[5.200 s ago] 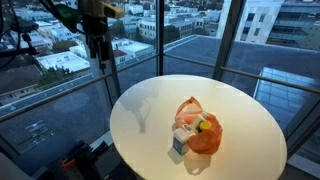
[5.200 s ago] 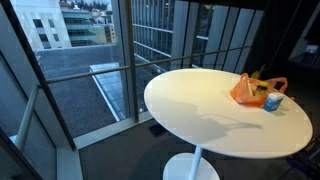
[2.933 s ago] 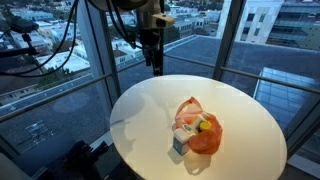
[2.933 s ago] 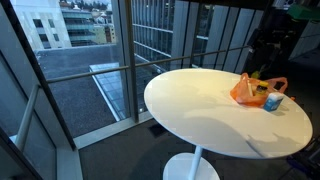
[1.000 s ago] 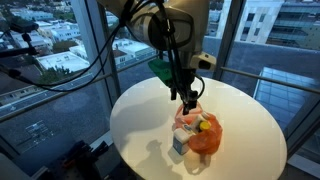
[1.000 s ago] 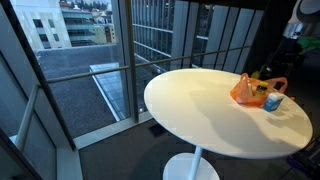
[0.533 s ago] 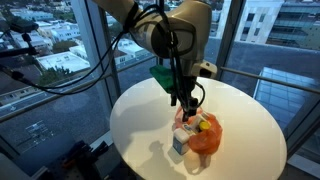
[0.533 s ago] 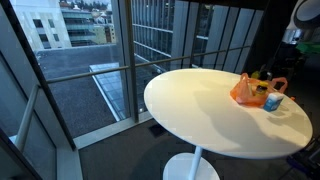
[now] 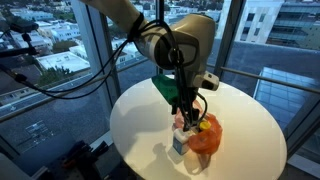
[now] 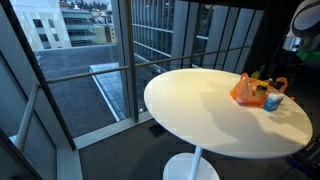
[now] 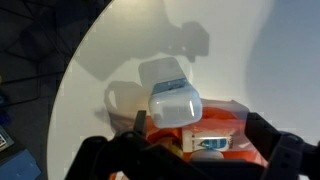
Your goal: Pick up the mentos container from the table and put it in the orange plastic bag
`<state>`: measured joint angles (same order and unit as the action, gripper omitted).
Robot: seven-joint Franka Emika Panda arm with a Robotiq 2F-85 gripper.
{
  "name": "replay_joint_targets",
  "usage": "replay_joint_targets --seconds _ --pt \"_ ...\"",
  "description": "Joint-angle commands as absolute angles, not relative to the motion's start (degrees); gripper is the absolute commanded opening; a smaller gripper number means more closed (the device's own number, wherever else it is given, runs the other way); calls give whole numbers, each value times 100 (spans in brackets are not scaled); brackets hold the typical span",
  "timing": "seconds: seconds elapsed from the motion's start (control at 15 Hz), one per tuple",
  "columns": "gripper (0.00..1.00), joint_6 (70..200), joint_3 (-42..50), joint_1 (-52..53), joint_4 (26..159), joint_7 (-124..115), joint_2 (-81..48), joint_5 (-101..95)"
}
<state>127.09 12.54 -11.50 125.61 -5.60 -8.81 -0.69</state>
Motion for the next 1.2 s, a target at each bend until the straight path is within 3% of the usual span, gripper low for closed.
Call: replay_joint_targets --seconds 0.0,1.13 --pt "100 13071 1266 -1250 12738 -257 -930 0" --pt "100 14086 1227 -1333 12910 4 -1474 221"
